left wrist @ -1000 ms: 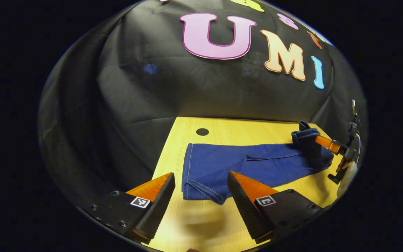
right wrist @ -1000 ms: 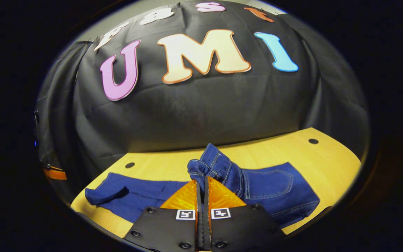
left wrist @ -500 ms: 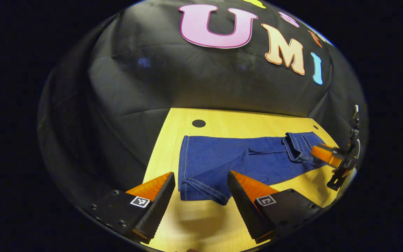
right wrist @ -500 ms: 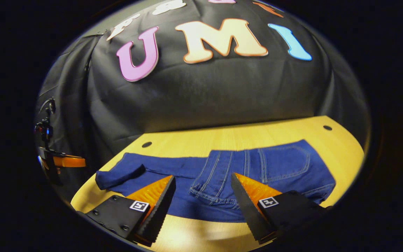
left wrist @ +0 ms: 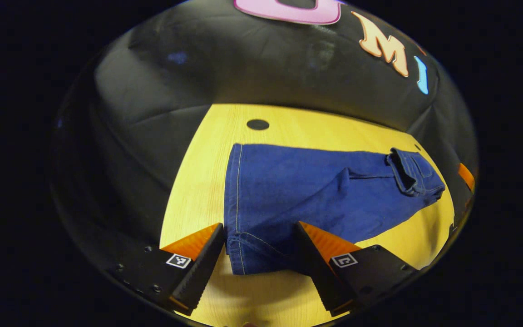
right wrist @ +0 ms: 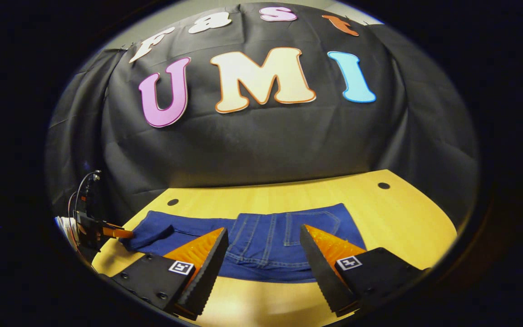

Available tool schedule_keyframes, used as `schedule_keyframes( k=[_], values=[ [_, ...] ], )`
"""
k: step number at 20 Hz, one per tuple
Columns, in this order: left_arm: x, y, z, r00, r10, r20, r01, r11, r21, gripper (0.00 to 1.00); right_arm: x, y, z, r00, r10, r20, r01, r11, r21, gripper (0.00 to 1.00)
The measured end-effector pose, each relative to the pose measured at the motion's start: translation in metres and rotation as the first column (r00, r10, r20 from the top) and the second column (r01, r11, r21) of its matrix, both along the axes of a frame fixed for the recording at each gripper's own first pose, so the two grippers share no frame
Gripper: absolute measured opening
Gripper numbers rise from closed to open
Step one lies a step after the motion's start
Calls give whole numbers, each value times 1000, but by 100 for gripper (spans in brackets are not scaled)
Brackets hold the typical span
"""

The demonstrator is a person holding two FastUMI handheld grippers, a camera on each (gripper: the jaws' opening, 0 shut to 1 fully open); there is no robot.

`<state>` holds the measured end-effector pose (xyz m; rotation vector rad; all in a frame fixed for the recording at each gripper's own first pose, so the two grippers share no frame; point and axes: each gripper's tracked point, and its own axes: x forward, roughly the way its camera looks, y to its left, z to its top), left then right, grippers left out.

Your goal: Grasp the waist and the cuffs of the jeans and fold them to make the two legs overlap; first hold the waist and fold one-third of the jeans toward the cuffs, then hold the cuffs and fold the remaining one-third in the same direction to finish folding.

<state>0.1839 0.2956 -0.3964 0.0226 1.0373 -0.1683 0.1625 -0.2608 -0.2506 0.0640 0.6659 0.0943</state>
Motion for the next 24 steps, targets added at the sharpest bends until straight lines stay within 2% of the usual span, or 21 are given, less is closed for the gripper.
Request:
schedule_keyframes(
  k=[6, 8, 10, 13, 14, 15, 16, 19, 24],
  values=[
    [-3, -1, -3, 998, -50, -30, 51, 998, 27, 95, -18, -21, -4, 999, -36, -25, 36, 999, -20, 98],
    [-2, -2, -2, 998, -57, -30, 57, 998, 8, 87, -18, -18, -5, 999, -26, -26, 26, 1000, -17, 98],
    [-2, -17, -1, 998, -62, -20, 61, 996, -71, 58, -17, -12, -7, 1000, -12, -28, 12, 1000, -1, 98],
    [-1, -23, -3, 1000, -19, -15, 17, 994, -107, 13, -14, -8, -9, 1000, 4, -22, -4, 1000, 14, 98],
    [1, -22, -2, 1000, -3, -9, 2, 994, -113, 11, -13, -8, -8, 1000, 12, -18, -12, 1000, 20, 98],
    [0, -22, -2, 1000, 17, -20, -20, 993, -119, 0, -11, -7, -6, 1000, 21, -13, -20, 999, 25, 93],
    [-1, -21, 0, 999, 32, -22, -34, 993, -111, 0, -10, -8, -4, 1000, 28, -6, -28, 999, 29, 98],
    [4, -27, 20, 999, 46, 22, -44, 996, -78, 0, -3, -15, 14, 999, 43, 25, -44, 998, 42, 98],
    [13, -75, 90, 992, 57, 116, -39, 987, -159, 0, 2, -38, 43, 996, 61, 69, -65, 996, 63, 98]
  ],
)
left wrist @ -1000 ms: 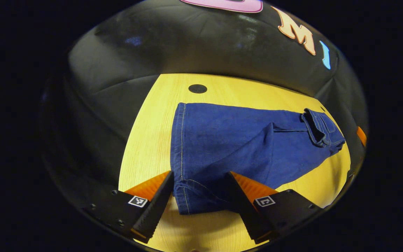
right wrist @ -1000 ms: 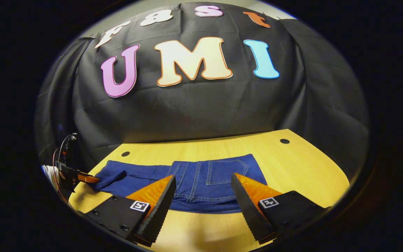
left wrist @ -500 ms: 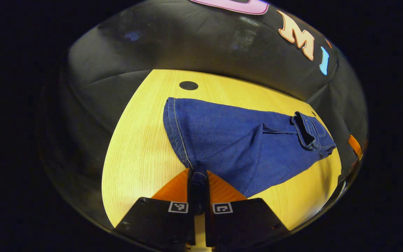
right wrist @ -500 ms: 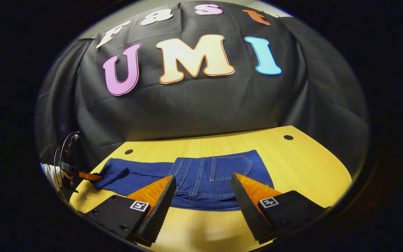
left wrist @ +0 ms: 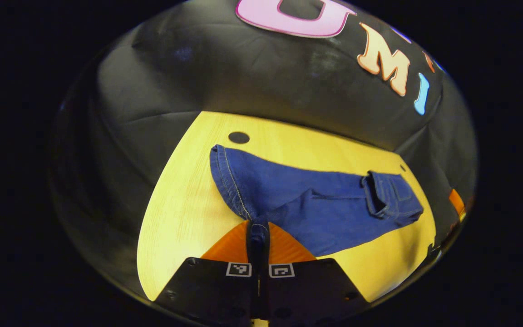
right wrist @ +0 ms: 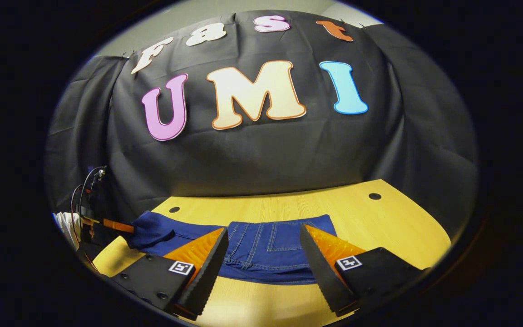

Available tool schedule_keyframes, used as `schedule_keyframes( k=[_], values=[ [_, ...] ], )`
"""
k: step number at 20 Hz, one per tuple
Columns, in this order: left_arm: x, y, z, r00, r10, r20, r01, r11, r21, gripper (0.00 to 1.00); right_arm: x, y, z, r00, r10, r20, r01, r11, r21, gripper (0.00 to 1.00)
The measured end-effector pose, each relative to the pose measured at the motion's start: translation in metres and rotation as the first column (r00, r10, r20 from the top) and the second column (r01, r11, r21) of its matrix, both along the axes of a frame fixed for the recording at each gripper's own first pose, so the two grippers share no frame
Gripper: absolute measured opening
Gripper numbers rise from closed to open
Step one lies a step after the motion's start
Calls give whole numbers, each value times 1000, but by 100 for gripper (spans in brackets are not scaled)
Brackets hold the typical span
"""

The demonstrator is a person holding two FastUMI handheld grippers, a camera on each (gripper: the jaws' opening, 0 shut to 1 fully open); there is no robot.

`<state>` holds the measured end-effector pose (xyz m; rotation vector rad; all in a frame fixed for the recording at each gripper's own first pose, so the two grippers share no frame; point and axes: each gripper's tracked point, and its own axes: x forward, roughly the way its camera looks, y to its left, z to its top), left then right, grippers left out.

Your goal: Grasp the waist and the cuffs of the jeans and fold them to make the two legs overlap; first hold the waist and fold one-third of the jeans toward the cuffs, then hold the cuffs and fold the remaining one-third in the same direction to finish folding.

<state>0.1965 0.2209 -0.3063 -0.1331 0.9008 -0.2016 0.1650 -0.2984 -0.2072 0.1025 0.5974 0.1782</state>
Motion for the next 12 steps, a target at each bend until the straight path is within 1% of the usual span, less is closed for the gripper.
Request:
schedule_keyframes(
  k=[2, 3, 4, 5, 8, 12],
  values=[
    [4, -25, 25, 999, -18, 46, 19, 1000, -8, 0, 0, -13, 3, 1000, 12, -8, -12, 1000, 3, 98],
    [5, -39, 36, 998, -29, 59, 30, 1000, -6, 2, -1, -18, 5, 1000, 23, -12, -23, 1000, 10, 98],
    [7, -56, 47, 996, -45, 75, 46, 999, -18, 0, 0, -22, 8, 999, 34, -12, -34, 999, 10, 98],
    [9, -73, 55, 995, -52, 90, 54, 998, -23, 0, 1, -29, 11, 999, 43, -10, -43, 999, 7, 98],
    [15, -124, 77, 989, -87, 123, 93, 994, -49, 0, 2, -46, 21, 998, 62, -4, -62, 998, 19, 98],
    [21, -182, 93, 977, -134, 166, 148, 986, -78, 0, -2, -76, 30, 998, 56, -5, -56, 997, 44, 98]
  ],
)
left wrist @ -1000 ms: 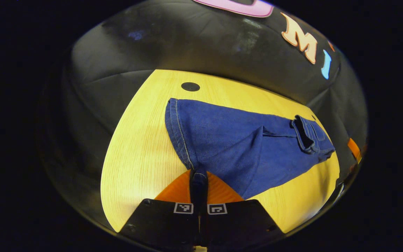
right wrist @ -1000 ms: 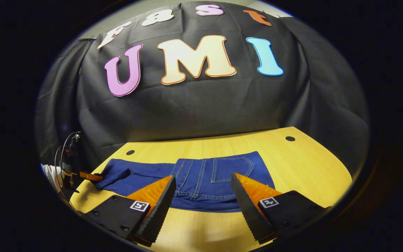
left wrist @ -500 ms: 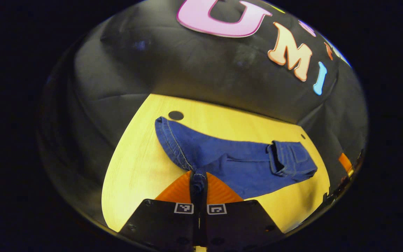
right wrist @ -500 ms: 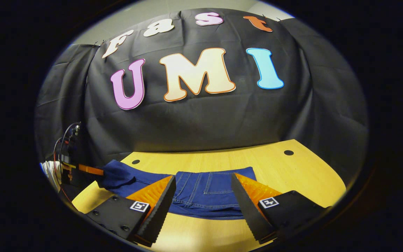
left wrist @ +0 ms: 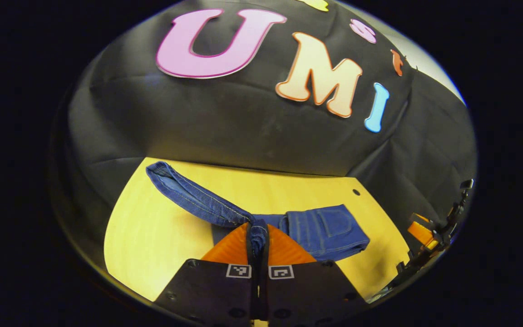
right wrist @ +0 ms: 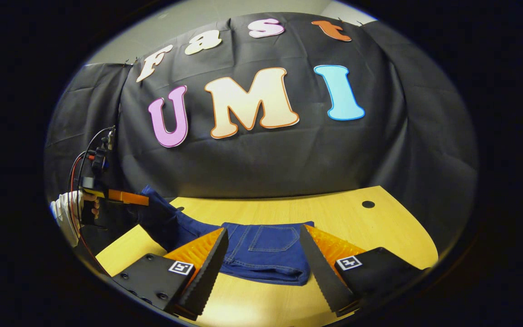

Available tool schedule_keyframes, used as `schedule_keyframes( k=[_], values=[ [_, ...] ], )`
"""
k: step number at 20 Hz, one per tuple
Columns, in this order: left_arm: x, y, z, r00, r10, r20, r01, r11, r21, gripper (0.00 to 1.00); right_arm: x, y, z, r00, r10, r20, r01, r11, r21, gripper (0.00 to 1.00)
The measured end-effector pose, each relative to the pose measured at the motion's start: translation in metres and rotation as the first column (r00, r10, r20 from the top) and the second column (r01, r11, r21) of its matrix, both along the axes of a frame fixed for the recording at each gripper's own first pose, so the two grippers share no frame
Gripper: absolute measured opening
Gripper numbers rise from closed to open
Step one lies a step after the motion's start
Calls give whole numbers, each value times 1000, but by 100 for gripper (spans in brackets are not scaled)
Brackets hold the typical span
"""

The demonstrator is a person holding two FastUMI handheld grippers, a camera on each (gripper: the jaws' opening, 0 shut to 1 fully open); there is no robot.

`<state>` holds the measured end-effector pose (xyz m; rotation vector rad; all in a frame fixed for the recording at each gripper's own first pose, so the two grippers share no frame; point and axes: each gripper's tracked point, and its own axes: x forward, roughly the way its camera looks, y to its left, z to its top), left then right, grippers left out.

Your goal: Grasp the waist and the cuffs of the jeans and fold them to make the two legs overlap; first hold the waist and fold one-third of the jeans toward the cuffs, then hold the cuffs and fold the remaining one-third in the same direction to finish folding.

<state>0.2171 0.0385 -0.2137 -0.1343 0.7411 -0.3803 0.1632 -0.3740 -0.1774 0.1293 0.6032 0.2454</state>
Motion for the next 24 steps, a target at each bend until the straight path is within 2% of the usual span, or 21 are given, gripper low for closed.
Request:
schedule_keyframes(
  k=[8, 13, 19, 20, 24],
  values=[
    [13, -125, 14, 993, -111, 26, 113, 992, -56, 0, -13, -80, 13, 998, -68, 0, 68, 998, -11, 98],
    [13, -183, -7, 985, -174, 19, 175, 981, -78, 0, -18, -121, 17, 994, -110, -3, 110, 994, -28, 98],
    [6, -240, -59, 979, -202, -22, 199, 976, -87, 0, -24, -161, 11, 991, -133, -18, 131, 990, -56, 98],
    [1, -247, -69, 979, -204, -24, 201, 976, -84, 2, -26, -166, 10, 991, -134, -22, 133, 989, -60, 98],
    [-19, -272, -118, 973, -221, -71, 219, 975, -30, 0, -31, -181, 0, 992, -119, -45, 116, 991, -64, 98]
  ],
)
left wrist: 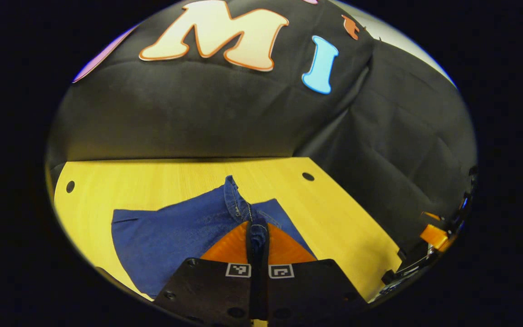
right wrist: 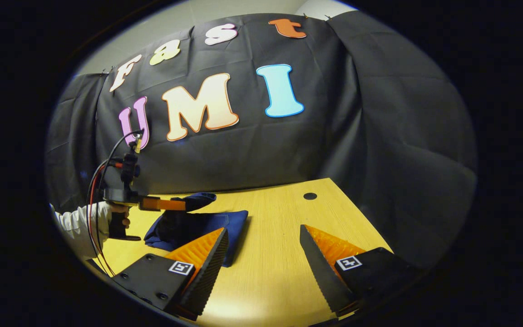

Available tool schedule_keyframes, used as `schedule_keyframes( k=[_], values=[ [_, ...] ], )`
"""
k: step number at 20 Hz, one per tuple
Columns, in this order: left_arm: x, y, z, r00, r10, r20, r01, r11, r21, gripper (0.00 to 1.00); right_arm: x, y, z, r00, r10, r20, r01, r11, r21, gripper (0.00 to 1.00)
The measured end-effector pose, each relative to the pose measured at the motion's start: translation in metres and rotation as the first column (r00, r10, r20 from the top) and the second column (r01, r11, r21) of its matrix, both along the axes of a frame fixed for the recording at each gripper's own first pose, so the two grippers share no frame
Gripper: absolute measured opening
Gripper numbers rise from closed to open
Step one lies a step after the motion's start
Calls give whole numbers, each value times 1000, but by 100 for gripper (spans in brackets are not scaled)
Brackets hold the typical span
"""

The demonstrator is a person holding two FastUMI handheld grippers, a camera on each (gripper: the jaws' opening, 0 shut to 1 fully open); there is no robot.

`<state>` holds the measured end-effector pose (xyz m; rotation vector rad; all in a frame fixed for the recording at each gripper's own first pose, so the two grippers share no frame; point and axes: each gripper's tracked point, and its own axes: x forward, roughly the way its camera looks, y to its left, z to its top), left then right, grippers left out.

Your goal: Grasp the waist and the cuffs of the jeans and fold them to make the two legs overlap; first hold the waist and fold one-third of the jeans toward the cuffs, then hold the cuffs and fold the remaining one-third in the same direction to finish folding.

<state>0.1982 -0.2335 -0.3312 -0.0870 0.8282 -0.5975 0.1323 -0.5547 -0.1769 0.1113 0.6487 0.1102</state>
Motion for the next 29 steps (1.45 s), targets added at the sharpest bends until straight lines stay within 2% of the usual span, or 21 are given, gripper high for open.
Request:
schedule_keyframes(
  k=[2, 4, 6, 9, 11, 14, 15, 18, 19, 20, 21, 22, 25, 26, 27, 28, 29],
  values=[
    [-13, -4, -23, 999, 9, -39, -8, 999, 41, 0, 0, -3, -3, 1000, 19, -6, -19, 1000, 4, 98],
    [-20, -9, -29, 1000, 15, -24, -14, 998, 58, 0, 2, 0, -5, 999, 40, -11, -40, 999, 21, 98],
    [-28, -20, -14, 1000, 13, 6, -14, 1000, 16, 13, 9, 4, 1, 999, 49, 10, -50, 999, 20, 98],
    [-32, -4, 39, 984, 54, 172, -60, 998, 27, 100, 21, 24, 30, 994, 49, 99, -52, 998, 25, 98],
    [-37, 21, 87, 946, 101, 308, -112, 994, 18, 95, 22, 45, 55, 983, 50, 174, -55, 998, 24, 98],
    [-51, 72, 159, 859, 166, 484, -194, 981, 8, 95, 15, 79, 94, 960, 43, 277, -50, 999, 20, 98],
    [-61, 91, 175, 836, 185, 517, -220, 976, 7, 95, 10, 93, 106, 952, 36, 304, -46, 999, 27, 98],
    [-98, 141, 212, 795, 223, 565, -275, 961, 7, 95, -8, 128, 133, 935, 23, 354, -43, 998, 46, 98],
    [-108, 158, 223, 779, 235, 581, -290, 957, 3, 96, -16, 141, 144, 929, 20, 369, -44, 997, 57, 93],
    [-119, 173, 234, 759, 250, 601, -310, 951, -4, 94, -22, 152, 152, 925, 20, 381, -48, 997, 63, 97],
    [-130, 185, 242, 748, 257, 613, -320, 947, -6, 94, -28, 162, 159, 918, 21, 396, -52, 996, 67, 92],
    [-141, 197, 250, 734, 270, 623, -336, 942, -12, 95, -34, 170, 166, 915, 24, 402, -55, 996, 67, 97],
    [-161, 219, 261, 715, 295, 634, -358, 933, -31, 95, -50, 186, 180, 898, 40, 437, -70, 996, 53, 100],
    [-165, 224, 264, 713, 304, 632, -362, 932, -39, 95, -54, 191, 183, 897, 46, 440, -78, 996, 53, 94],
    [-169, 229, 269, 710, 311, 632, -367, 929, -45, 95, -58, 194, 185, 896, 48, 441, -80, 995, 54, 94],
    [-166, 228, 269, 707, 315, 633, -371, 928, -47, 95, -60, 197, 185, 897, 50, 440, -82, 995, 54, 100],
    [-170, 233, 270, 706, 316, 634, -373, 927, -46, 95, -64, 198, 187, 897, 50, 439, -83, 995, 55, 94]
  ],
)
